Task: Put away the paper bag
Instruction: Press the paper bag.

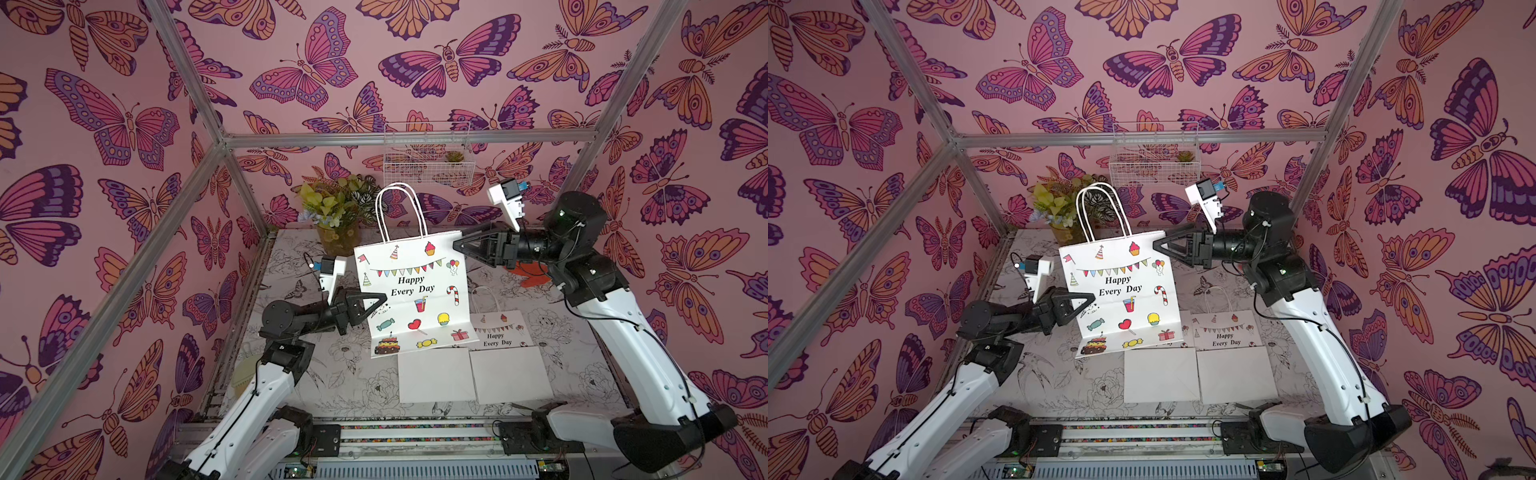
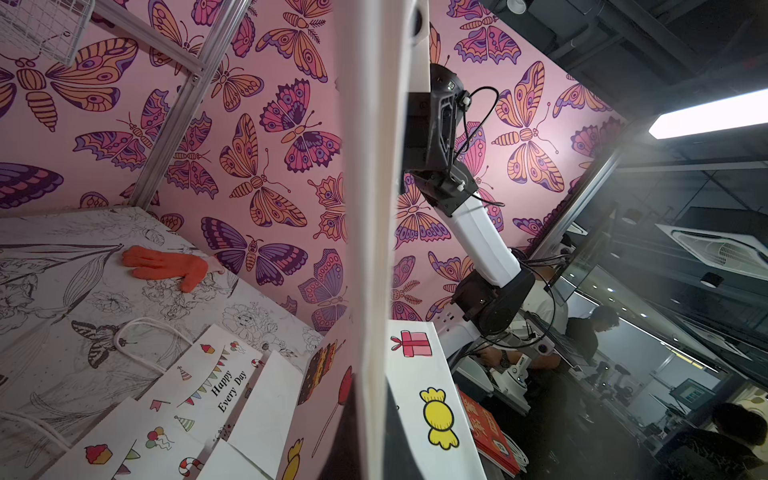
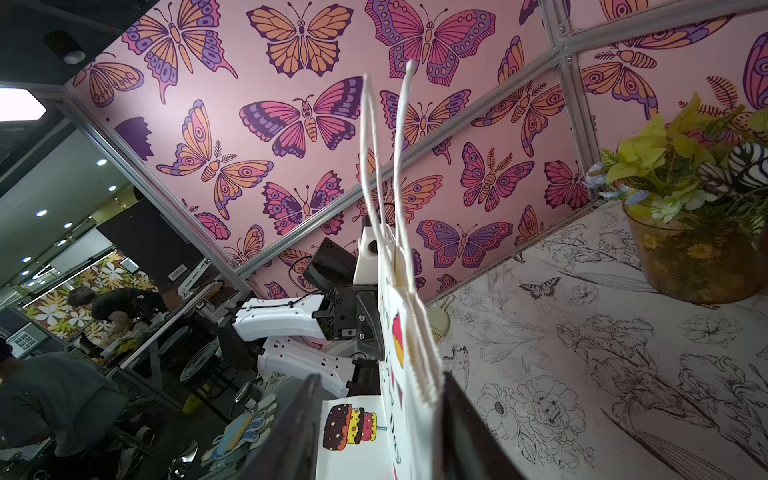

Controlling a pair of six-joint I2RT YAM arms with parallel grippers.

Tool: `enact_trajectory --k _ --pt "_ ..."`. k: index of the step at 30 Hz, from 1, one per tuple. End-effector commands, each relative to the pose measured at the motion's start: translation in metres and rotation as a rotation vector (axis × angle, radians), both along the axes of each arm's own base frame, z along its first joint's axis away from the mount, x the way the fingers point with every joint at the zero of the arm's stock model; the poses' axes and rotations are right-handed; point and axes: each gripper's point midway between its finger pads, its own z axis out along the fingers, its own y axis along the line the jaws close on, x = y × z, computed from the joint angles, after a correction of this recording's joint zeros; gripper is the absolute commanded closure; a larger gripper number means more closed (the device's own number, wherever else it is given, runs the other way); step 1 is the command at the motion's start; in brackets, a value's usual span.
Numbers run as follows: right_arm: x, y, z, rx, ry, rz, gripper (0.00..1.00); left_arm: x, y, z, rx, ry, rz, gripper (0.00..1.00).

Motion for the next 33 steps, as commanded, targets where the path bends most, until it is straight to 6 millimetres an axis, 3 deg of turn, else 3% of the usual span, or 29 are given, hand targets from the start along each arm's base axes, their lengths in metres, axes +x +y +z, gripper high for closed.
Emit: enact_trajectory --k 1,3,6,11,16,19,21,23,24,25,28,33 --pt "-0.013 -0.003 -0.015 -0.02 0.012 0.017 0.27 -0.005 0.003 0.012 -0.016 -0.058 0.015 1.0" --pt "-0.021 -0.001 -0.03 -0.042 0.035 0.032 0.28 -0.004 0.002 0.011 -0.013 -0.054 0.015 1.0" --pt "-0.033 0.001 -0.05 -0.078 0.059 0.049 0.37 -0.002 0.002 0.01 -0.013 -0.05 0.017 1.0" --pt "-0.041 -0.001 -0.066 -0.1 0.092 0.054 0.74 -0.003 0.002 0.01 -0.015 -0.051 0.021 1.0" --pt "-0.044 -0.001 -0.073 -0.099 0.106 0.048 0.95 -0.001 0.002 0.009 -0.016 -0.046 0.025 1.0" --pt "-0.044 -0.001 -0.078 -0.092 0.116 0.039 0.97 -0.001 0.003 0.01 -0.017 -0.05 0.027 1.0" --pt "-0.046 -0.001 -0.081 -0.092 0.125 0.041 0.9 -0.002 0.003 0.011 -0.018 -0.053 0.03 1.0" --pt "-0.048 -0.002 -0.086 -0.096 0.138 0.046 0.57 -0.003 0.003 0.011 -0.019 -0.055 0.031 1.0" --pt "-0.049 -0.002 -0.088 -0.097 0.145 0.049 0.48 -0.003 0.003 0.012 -0.019 -0.056 0.03 1.0" --pt "-0.051 -0.002 -0.091 -0.099 0.151 0.053 0.46 -0.003 0.004 0.012 -0.019 -0.056 0.031 1.0" --pt "-0.057 -0.001 -0.098 -0.111 0.166 0.065 0.54 -0.003 0.004 0.012 -0.019 -0.056 0.031 1.0" --pt "-0.064 0.002 -0.104 -0.129 0.175 0.076 0.93 -0.003 0.004 0.012 -0.02 -0.057 0.034 1.0"
